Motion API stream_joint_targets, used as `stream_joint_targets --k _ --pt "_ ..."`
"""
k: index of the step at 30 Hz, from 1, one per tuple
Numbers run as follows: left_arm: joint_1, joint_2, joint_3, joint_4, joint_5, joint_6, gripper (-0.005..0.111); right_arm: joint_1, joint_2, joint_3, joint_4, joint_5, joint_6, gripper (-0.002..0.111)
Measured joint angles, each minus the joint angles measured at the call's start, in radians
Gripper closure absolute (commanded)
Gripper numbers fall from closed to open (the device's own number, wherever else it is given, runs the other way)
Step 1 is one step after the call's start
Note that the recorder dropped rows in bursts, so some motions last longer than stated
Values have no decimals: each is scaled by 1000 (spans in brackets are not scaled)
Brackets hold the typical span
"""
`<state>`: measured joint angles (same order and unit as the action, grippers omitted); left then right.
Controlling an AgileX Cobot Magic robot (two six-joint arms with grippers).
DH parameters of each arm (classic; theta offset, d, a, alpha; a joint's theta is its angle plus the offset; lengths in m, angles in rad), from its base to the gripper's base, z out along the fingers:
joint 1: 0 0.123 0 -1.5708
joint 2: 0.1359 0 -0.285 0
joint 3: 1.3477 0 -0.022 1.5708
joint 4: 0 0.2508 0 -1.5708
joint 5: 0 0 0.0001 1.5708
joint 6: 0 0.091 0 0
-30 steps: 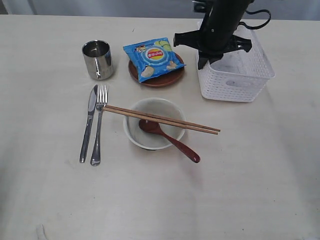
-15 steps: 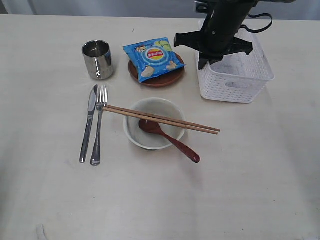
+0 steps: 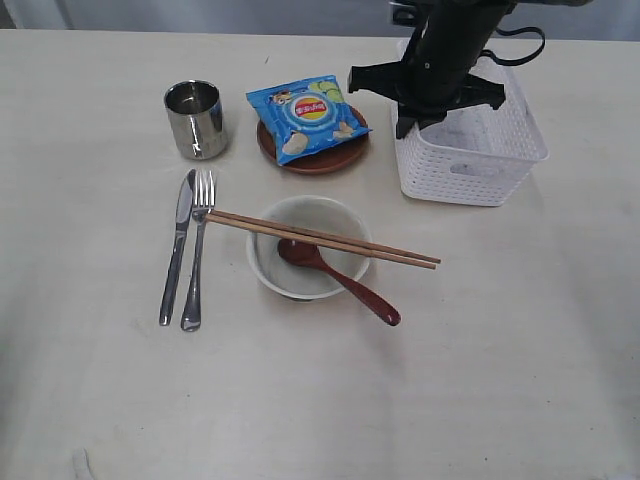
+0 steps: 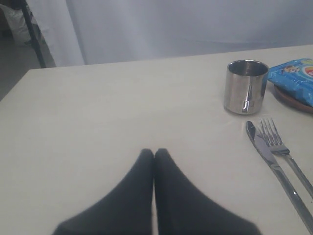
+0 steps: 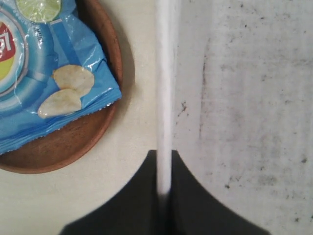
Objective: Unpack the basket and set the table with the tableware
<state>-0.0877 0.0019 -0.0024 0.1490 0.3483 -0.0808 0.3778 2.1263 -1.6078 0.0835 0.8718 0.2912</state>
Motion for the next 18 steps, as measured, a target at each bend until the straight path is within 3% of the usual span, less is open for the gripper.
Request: stream_joint_targets --k 11,18 --pt "0 0 0 0 0 0 107 0 0 0 0 0 0 106" --pt "0 0 0 0 0 0 107 0 6 5 45 0 -6 62"
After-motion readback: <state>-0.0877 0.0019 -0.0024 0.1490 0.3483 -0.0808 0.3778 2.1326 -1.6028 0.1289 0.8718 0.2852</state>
